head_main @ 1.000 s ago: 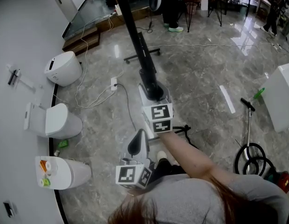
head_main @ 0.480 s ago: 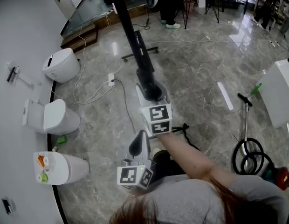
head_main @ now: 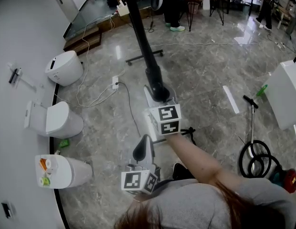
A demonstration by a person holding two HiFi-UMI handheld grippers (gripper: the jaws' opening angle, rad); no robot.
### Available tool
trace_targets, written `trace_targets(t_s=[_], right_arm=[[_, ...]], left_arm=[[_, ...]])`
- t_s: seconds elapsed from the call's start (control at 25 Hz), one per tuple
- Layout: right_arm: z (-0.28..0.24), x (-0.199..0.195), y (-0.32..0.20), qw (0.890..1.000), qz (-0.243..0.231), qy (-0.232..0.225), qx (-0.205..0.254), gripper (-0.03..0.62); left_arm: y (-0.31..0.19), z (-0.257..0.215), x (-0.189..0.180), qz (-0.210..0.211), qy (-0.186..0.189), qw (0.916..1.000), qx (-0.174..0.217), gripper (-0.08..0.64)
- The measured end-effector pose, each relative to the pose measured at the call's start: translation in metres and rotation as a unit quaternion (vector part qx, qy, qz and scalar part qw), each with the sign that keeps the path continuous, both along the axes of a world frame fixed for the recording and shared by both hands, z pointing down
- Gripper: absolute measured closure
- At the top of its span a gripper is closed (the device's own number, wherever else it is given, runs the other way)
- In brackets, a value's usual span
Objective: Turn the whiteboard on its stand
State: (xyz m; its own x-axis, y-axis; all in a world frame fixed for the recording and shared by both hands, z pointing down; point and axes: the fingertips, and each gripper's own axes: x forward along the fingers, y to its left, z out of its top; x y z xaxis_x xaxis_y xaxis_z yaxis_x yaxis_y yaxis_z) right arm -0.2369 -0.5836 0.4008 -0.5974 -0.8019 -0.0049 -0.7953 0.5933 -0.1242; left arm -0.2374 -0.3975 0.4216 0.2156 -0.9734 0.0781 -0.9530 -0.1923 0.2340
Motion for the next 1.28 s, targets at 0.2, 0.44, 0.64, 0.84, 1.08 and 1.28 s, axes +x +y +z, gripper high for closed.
trace_targets(t_s=[0.2,0.44,0.64,0.84,1.08,1.28], right_arm=[[-0.002,0.011,0.019,1.000,0.016,0.004,0.010,0.440],[-0.003,0.018,0.035,1.000,0.021,0.006,0.013,0.445],[-0.003,0.030,0.054,1.000,0.022,0.005,0.015,0.448],[-0.002,0.040,0.079,0.999,0.033,0.009,0.021,0.457],[-0.002,0.047,0.102,0.999,0.040,0.014,0.025,0.463],[-0.003,0.055,0.126,0.999,0.043,0.016,0.025,0.467]], left_arm=[[0.022,0.003,-0.005,0.006,0.000,0.9999,-0.008,0.561],[0.042,0.002,-0.004,0.019,-0.001,0.9998,-0.011,0.561],[0.062,-0.002,0.004,0.027,-0.005,0.9996,-0.006,0.561],[0.080,0.000,0.009,0.040,-0.009,0.9991,-0.006,0.561],[0.105,0.001,0.020,0.055,-0.006,0.9984,-0.012,0.561],[0.128,0.004,0.034,0.073,-0.014,0.9971,-0.013,0.561]])
